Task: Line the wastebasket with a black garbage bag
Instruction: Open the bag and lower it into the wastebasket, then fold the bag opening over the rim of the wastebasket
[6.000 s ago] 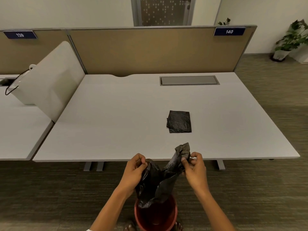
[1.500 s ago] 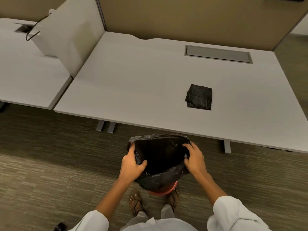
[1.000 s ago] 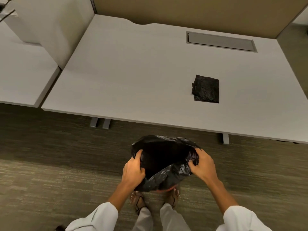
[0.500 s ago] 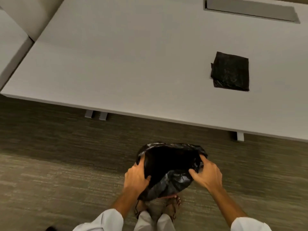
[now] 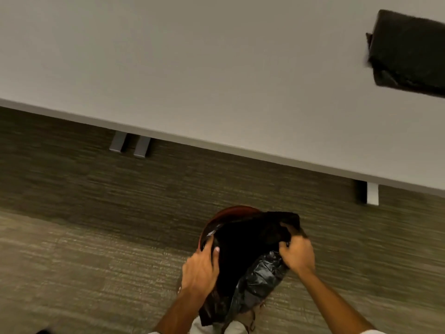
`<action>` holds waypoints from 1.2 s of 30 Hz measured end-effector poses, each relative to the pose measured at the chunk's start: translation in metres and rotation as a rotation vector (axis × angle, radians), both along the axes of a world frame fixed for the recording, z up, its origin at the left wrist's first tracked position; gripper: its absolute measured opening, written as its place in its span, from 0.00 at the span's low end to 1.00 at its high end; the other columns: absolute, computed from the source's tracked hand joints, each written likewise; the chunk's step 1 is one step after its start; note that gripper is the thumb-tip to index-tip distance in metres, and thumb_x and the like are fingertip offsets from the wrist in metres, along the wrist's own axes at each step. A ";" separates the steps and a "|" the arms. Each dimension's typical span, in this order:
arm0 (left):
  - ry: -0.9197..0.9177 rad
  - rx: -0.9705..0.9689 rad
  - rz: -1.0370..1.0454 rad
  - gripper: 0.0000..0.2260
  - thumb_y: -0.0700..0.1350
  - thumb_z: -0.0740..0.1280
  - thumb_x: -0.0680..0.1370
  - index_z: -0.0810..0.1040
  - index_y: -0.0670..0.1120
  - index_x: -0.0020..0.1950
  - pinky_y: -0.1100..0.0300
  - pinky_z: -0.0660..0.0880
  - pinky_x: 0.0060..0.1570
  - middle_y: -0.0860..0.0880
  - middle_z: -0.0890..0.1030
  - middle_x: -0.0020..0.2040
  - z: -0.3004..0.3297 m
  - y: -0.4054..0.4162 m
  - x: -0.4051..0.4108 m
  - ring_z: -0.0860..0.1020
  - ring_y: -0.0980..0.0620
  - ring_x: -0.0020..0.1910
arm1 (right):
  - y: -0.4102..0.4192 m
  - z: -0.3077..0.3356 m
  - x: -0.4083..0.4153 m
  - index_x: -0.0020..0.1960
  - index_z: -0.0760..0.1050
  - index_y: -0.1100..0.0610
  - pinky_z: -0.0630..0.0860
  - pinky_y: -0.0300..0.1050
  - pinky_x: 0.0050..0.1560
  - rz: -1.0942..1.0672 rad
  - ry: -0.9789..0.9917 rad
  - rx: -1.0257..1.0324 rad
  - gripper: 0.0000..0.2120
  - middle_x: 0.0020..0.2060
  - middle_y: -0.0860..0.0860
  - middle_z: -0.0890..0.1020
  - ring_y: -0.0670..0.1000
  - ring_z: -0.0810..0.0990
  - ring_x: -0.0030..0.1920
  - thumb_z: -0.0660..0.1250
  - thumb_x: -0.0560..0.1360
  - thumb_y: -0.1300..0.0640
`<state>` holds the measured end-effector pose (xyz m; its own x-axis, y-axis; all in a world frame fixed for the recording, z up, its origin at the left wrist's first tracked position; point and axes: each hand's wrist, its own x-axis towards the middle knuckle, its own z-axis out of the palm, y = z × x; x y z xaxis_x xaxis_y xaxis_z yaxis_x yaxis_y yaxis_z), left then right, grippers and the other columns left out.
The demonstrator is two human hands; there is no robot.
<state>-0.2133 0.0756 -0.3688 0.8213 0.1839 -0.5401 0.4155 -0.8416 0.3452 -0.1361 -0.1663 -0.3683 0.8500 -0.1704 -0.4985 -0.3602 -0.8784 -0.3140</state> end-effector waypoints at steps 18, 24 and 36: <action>0.147 0.100 -0.244 0.30 0.47 0.62 0.78 0.53 0.57 0.77 0.51 0.75 0.45 0.42 0.80 0.55 -0.104 0.027 0.093 0.80 0.40 0.53 | -0.031 -0.096 0.061 0.76 0.59 0.50 0.79 0.54 0.58 0.491 0.195 -0.050 0.42 0.69 0.55 0.73 0.61 0.77 0.63 0.74 0.67 0.60; 0.282 0.000 -0.176 0.24 0.51 0.55 0.80 0.59 0.54 0.77 0.47 0.76 0.56 0.37 0.78 0.61 -0.126 0.031 0.113 0.77 0.36 0.58 | -0.048 -0.115 0.060 0.76 0.61 0.52 0.74 0.55 0.66 0.517 0.325 -0.156 0.39 0.75 0.54 0.64 0.61 0.71 0.70 0.73 0.68 0.59; 0.459 -0.266 -0.015 0.17 0.42 0.66 0.74 0.76 0.47 0.64 0.58 0.73 0.43 0.45 0.80 0.53 -0.143 0.055 0.082 0.76 0.47 0.47 | -0.060 -0.120 0.011 0.57 0.79 0.52 0.80 0.46 0.45 0.340 0.466 -0.122 0.16 0.54 0.53 0.83 0.56 0.83 0.51 0.70 0.69 0.56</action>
<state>-0.1312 0.1308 -0.5120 0.4912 -0.0184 -0.8708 0.5629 -0.7562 0.3335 -0.1255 -0.2263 -0.4885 0.5627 -0.0064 -0.8267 -0.1275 -0.9887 -0.0791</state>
